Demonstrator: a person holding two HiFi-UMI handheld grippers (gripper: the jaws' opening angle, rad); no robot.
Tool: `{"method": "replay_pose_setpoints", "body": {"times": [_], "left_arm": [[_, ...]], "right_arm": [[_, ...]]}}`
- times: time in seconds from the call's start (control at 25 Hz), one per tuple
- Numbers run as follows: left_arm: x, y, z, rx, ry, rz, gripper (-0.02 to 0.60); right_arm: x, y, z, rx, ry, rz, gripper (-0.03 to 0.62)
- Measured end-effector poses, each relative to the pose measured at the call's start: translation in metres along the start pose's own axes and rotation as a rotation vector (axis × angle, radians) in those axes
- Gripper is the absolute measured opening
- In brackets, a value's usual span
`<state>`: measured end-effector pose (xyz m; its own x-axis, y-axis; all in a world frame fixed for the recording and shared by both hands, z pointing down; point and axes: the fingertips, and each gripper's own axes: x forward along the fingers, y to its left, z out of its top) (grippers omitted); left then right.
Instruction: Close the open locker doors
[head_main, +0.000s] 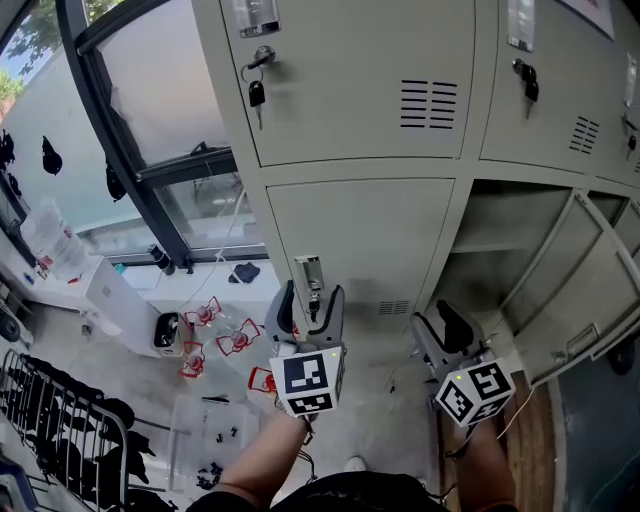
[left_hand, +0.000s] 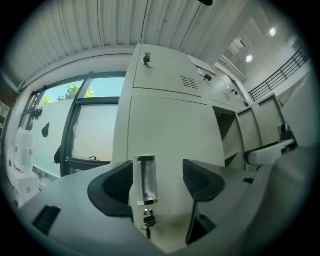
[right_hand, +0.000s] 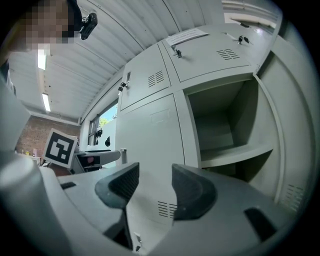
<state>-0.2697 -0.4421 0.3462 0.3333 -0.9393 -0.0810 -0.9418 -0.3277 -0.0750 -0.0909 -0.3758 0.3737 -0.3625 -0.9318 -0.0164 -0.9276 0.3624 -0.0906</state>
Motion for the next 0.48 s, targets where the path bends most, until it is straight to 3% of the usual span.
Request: {"method": "replay_pose_setpoints", "body": {"times": [0.2,0.48], "left_arm": [[-0.011,-0.055,0.001,-0.013,0.025,-0.192,0.308],[-0.019,-0.121,0.001,-0.054,0.034,-0.372,0.308]], "right_arm": [[-0.018,-0.009,0.004,-0.002,-0.011,-0.039,0.204],[-0.062,-0.038,0.008,-0.013,-0.011,-0.142,0.204]]}}
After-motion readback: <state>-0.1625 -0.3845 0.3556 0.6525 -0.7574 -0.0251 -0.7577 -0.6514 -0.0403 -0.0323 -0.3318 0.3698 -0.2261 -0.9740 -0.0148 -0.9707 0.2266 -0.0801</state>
